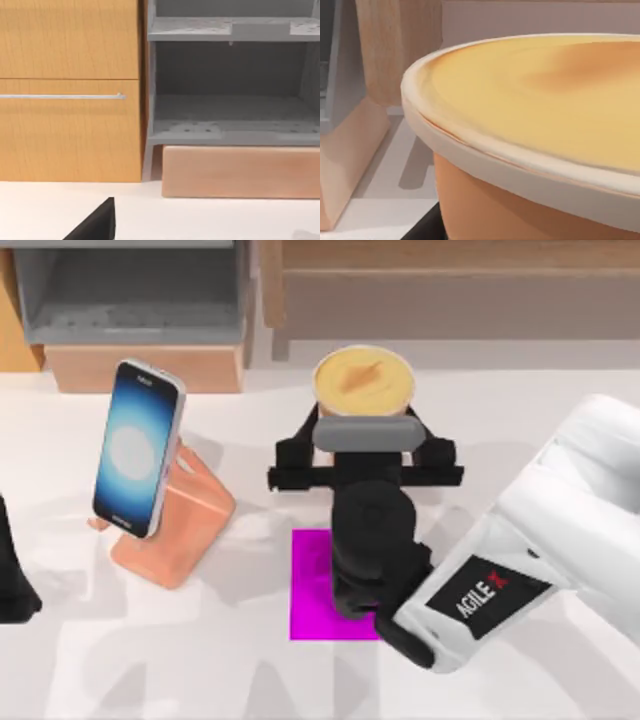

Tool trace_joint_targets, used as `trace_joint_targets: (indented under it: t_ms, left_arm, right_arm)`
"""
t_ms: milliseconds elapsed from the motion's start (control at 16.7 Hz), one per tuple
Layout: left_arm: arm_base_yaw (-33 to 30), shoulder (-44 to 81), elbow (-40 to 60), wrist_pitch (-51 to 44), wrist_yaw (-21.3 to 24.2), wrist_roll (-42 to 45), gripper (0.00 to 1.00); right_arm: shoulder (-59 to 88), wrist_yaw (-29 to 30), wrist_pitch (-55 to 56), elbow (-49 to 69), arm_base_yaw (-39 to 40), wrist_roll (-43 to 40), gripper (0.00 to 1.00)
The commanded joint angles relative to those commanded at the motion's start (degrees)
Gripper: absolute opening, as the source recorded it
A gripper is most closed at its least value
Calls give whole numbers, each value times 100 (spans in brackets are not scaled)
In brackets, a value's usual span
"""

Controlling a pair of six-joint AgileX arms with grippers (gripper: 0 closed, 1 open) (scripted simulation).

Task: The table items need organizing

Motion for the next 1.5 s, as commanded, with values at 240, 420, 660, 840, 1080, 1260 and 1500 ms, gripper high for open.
trace_joint_targets:
  t_ms: [240, 420, 660, 840, 1080, 1260, 1500]
  left_arm:
    - [0, 0, 0, 0, 0, 0, 100]
    - [0, 0, 0, 0, 0, 0, 100]
    - [0, 0, 0, 0, 0, 0, 100]
    - [0, 0, 0, 0, 0, 0, 100]
    - [0, 0, 0, 0, 0, 0, 100]
    - [0, 0, 0, 0, 0, 0, 100]
    - [0, 0, 0, 0, 0, 0, 100]
  right_arm:
    - [0, 0, 0, 0, 0, 0, 40]
    - [0, 0, 0, 0, 0, 0, 17]
    - [0, 0, 0, 0, 0, 0, 0]
    - [0, 0, 0, 0, 0, 0, 0]
    - [-10, 1, -1, -6, 14, 8, 0]
    - [-107, -1, -85, -21, 13, 10, 0]
    - [-213, -1, -177, -36, 15, 12, 0]
